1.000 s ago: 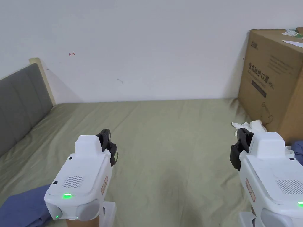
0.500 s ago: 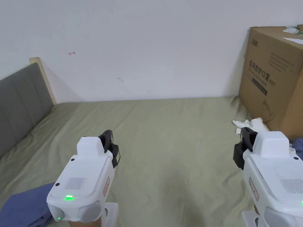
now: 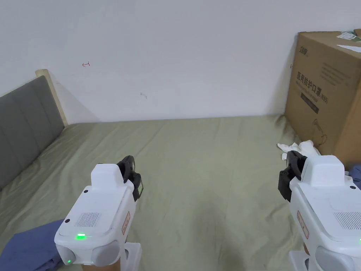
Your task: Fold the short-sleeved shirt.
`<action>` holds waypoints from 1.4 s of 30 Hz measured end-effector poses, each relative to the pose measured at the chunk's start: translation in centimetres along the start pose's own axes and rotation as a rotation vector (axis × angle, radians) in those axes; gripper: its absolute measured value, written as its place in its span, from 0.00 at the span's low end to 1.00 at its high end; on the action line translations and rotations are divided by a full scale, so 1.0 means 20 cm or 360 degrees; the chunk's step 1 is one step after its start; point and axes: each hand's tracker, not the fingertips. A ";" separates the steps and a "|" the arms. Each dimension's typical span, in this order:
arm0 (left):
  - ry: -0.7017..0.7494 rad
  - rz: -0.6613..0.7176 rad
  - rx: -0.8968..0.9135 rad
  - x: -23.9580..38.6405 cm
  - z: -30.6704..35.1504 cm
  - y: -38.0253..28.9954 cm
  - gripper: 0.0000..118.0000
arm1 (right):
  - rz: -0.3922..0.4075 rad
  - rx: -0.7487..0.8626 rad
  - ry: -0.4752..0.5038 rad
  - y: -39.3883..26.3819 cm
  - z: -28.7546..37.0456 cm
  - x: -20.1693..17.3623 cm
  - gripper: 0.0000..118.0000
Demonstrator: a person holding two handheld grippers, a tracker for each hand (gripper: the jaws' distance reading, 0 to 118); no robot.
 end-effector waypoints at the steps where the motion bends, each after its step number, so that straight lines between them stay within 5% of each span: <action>1: -0.0002 0.0000 0.0000 0.00 0.00 0.00 0.00 | 0.0002 -0.0002 -0.0002 0.00 0.00 0.00 0.00; 28: 0.0006 -0.0019 0.0007 -0.03 0.01 0.01 0.03 | 0.0016 -0.0002 0.0001 0.00 0.00 -0.03 0.02; 30: 0.0010 -0.0023 0.0010 -0.03 0.01 0.01 0.20 | 0.0021 -0.0001 0.0001 0.00 0.00 -0.03 0.11; 31: 0.0010 -0.0023 0.0020 -0.03 0.02 0.00 0.36 | 0.0021 -0.0003 0.0001 0.01 0.01 -0.04 0.18; 33: 0.0024 -0.0015 0.0019 -0.03 0.02 0.00 0.42 | 0.0023 -0.0003 0.0009 0.01 0.01 -0.04 0.23; 36: 0.0043 0.0007 0.0008 -0.04 0.01 0.00 0.81 | 0.0017 -0.0005 0.0005 0.01 0.01 -0.04 0.79; 38: 0.0069 0.0017 0.0016 -0.05 0.01 -0.01 0.93 | -0.0005 -0.0007 0.0019 0.01 0.00 -0.04 0.99; 42: 0.0103 0.0042 0.0028 -0.07 0.02 0.00 0.99 | -0.0024 0.0024 0.0004 0.01 0.01 -0.05 1.00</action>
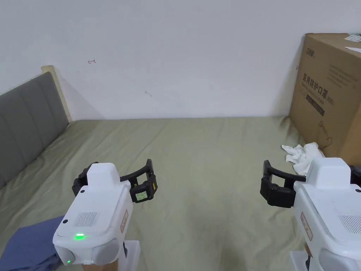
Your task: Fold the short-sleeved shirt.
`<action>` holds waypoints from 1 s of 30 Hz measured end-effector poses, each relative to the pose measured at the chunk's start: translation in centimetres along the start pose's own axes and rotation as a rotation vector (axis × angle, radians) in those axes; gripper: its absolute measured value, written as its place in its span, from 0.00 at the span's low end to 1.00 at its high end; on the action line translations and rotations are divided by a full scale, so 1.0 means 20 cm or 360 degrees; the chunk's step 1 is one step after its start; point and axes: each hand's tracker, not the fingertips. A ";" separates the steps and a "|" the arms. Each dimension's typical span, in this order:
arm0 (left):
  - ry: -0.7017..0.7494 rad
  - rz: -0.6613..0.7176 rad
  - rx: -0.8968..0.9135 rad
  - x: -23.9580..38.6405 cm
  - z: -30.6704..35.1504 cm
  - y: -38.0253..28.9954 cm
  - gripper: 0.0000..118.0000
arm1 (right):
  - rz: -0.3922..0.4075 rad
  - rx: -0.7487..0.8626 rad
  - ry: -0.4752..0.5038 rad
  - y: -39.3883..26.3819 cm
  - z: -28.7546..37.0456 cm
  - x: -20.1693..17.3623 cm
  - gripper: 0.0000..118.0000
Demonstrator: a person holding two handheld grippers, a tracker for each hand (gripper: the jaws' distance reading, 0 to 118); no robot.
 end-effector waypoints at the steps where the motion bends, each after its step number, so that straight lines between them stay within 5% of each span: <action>1: -0.0006 0.0008 -0.0001 -0.01 0.00 0.00 1.00 | 0.0002 -0.0002 0.0003 0.00 0.00 0.00 1.00; 30: 0.0027 -0.0017 0.0028 -0.02 0.03 0.00 1.00 | 0.0007 0.0018 -0.0002 0.01 0.01 -0.01 1.00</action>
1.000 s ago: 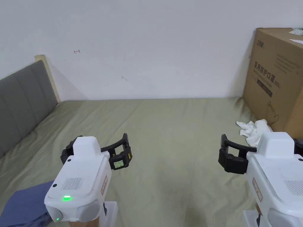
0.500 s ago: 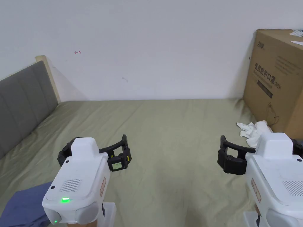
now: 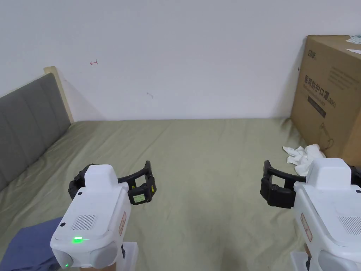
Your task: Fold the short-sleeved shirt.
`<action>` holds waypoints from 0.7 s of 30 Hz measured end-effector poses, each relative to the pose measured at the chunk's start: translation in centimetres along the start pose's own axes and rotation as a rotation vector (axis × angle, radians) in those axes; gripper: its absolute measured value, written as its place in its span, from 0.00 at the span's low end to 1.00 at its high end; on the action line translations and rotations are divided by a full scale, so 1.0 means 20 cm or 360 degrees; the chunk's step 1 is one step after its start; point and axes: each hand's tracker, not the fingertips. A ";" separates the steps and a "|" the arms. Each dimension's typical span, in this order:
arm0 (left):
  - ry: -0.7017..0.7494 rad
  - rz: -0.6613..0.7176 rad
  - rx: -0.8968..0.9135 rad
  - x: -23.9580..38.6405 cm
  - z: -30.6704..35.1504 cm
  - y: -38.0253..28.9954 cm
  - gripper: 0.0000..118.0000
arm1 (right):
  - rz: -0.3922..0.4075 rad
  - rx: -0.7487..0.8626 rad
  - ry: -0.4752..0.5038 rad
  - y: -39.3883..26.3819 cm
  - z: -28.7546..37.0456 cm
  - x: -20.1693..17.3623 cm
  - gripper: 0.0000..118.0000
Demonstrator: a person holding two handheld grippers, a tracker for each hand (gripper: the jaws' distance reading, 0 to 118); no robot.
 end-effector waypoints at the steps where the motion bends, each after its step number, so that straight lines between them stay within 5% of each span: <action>1: -0.0001 0.0003 0.0000 0.00 0.00 0.00 1.00 | -0.0003 0.0002 -0.0002 0.00 0.00 0.00 1.00; 21: 0.0005 0.0016 0.0000 -0.01 0.00 0.01 1.00 | 0.0005 0.0028 -0.0011 0.01 0.01 0.00 1.00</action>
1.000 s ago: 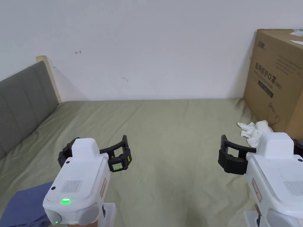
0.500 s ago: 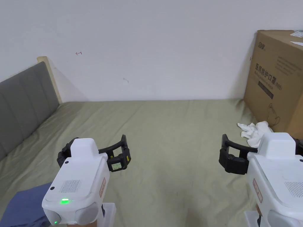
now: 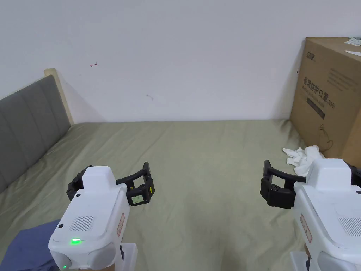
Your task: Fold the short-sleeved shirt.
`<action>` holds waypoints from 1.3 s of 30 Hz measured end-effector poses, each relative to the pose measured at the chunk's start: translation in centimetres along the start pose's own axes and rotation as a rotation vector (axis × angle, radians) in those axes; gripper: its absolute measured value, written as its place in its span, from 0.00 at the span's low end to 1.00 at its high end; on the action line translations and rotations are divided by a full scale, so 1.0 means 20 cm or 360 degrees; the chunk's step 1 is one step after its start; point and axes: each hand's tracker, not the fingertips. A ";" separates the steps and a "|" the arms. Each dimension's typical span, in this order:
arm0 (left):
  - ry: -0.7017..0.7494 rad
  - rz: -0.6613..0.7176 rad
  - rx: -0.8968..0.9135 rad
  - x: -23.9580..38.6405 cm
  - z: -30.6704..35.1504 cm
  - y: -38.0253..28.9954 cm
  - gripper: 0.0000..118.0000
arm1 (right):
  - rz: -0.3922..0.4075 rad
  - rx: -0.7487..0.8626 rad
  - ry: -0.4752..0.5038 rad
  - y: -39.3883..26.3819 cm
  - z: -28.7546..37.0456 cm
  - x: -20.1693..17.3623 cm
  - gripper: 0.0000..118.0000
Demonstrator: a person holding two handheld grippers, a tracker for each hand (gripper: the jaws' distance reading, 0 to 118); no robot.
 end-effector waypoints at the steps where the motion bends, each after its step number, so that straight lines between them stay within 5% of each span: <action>1: 0.0003 0.0000 -0.0003 0.00 0.00 0.00 1.00 | 0.0001 -0.0001 0.0000 0.00 0.00 0.00 1.00; 30: 0.0001 0.0013 0.0000 -0.01 0.01 0.00 1.00 | 0.0013 -0.0041 -0.0016 0.00 0.01 -0.01 1.00; 39: -0.0019 0.0038 -0.0023 -0.03 0.03 -0.02 1.00 | -0.0208 -0.0797 -0.0237 0.00 -0.08 -0.03 1.00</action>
